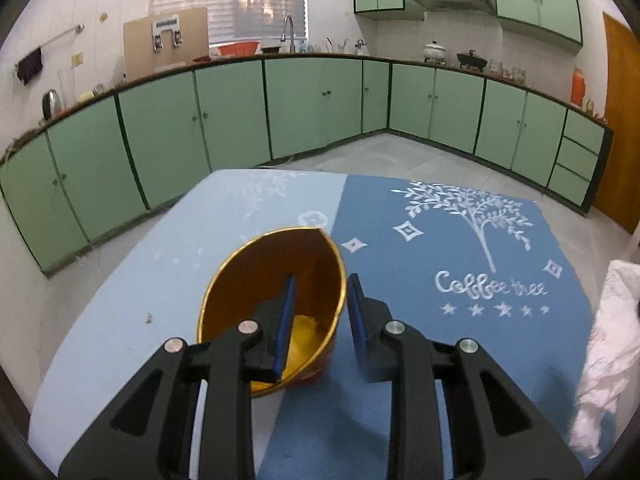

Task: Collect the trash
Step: 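Carry the tissue and red cup with both tools over the bin, then open both tools to drop the tissue and red cup into the bin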

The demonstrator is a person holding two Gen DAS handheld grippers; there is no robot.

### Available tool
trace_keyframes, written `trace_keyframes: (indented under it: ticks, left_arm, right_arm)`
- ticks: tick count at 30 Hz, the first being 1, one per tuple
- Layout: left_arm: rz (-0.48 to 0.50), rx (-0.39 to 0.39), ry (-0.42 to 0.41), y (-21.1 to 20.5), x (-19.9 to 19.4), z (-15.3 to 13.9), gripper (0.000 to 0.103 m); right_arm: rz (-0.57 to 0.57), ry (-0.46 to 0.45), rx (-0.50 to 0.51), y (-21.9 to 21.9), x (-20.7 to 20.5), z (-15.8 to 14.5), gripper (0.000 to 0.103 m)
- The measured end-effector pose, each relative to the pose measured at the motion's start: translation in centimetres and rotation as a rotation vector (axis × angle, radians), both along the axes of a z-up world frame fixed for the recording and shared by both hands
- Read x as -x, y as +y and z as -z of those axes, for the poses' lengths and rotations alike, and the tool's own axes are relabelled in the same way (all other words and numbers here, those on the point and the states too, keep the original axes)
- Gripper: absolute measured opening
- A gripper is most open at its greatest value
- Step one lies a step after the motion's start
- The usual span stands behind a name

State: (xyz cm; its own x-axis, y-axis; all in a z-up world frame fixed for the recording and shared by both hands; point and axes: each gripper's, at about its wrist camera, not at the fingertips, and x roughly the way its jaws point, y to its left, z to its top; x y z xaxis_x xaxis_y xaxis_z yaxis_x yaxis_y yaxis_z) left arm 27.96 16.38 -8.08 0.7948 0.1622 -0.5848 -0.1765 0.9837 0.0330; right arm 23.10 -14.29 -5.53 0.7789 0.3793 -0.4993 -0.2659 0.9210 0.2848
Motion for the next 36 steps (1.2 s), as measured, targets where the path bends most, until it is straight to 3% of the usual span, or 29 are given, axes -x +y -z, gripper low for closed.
trace_keyframes:
  ticks: [1, 8, 13, 17, 22, 27, 36]
  left_arm:
    - [-0.003, -0.004, -0.005, 0.1, 0.2, 0.0, 0.019]
    - [0.001, 0.021, -0.053, 0.4, 1.6, -0.5, 0.010]
    - [0.016, 0.080, -0.111, 0.0, 3.8, -2.2, 0.009]
    - [0.085, 0.103, -0.149, -2.7, 5.0, -3.9, 0.008]
    - [0.252, 0.158, -0.178, -9.8, 5.8, -5.5, 0.008]
    - [0.414, 0.199, -0.170, -18.9, 6.2, -5.3, 0.009]
    - [0.584, 0.233, -0.044, -32.9, 5.3, -0.2, 0.009]
  right_arm:
    - [0.001, 0.002, -0.002, 0.0, 0.0, 0.1, 0.003]
    - [0.000, 0.019, -0.017, -0.1, -0.1, 0.8, 0.003]
    - [0.022, 0.013, -0.025, -1.3, 0.1, 0.5, 0.003]
    - [0.068, 0.002, -0.041, -4.0, 0.7, -0.1, 0.003]
    - [0.179, -0.009, -0.019, -9.8, 2.3, -0.6, 0.003]
    - [0.318, 0.008, 0.049, -17.2, 4.4, 0.2, 0.003]
    - [0.446, 0.095, 0.148, -27.3, 5.1, 4.9, 0.003]
